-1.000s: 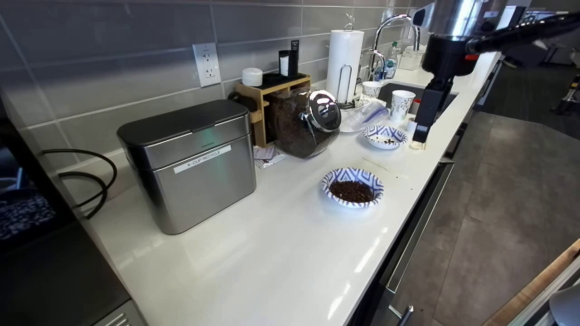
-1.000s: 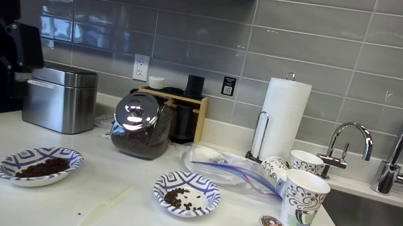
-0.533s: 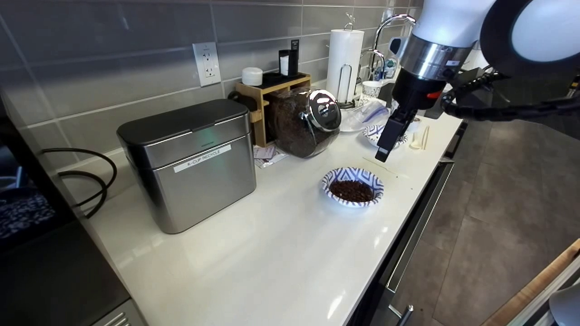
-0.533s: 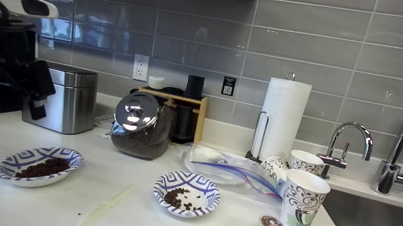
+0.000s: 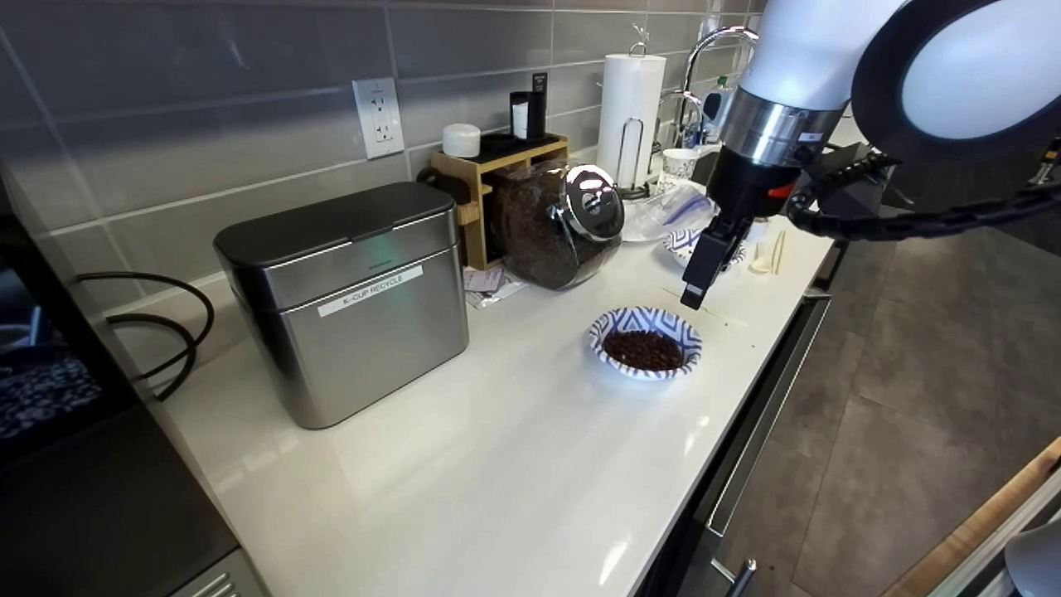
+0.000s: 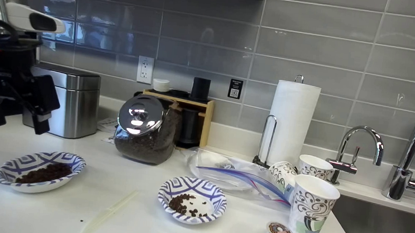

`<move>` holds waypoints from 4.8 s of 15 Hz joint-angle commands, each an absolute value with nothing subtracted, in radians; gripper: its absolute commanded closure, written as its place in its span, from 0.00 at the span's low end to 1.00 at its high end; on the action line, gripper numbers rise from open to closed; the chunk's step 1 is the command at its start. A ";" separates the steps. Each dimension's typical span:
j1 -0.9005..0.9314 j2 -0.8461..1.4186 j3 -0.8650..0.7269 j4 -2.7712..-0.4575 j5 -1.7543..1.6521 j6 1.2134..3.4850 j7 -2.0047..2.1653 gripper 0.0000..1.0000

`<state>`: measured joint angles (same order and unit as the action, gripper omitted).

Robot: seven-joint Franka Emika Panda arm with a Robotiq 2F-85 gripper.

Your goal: Pick up the beans in the bowl on the left then place them on the plastic knife and then drop the beans on the knife into the bowl on the right

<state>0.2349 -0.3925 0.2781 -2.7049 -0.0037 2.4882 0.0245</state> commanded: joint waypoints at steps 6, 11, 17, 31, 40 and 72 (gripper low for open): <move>0.208 -0.157 0.280 -2.622 -0.055 2.595 0.104 0.00; 0.210 -0.056 0.268 -2.595 -0.049 2.697 0.137 0.00; 0.214 0.038 0.254 -2.564 -0.098 2.770 0.176 0.00; 0.230 0.132 0.224 -2.506 -0.109 2.780 0.181 0.11; 0.242 0.165 0.221 -2.478 -0.114 2.775 0.178 0.34; 0.251 0.123 0.217 -2.485 -0.118 2.768 0.182 0.81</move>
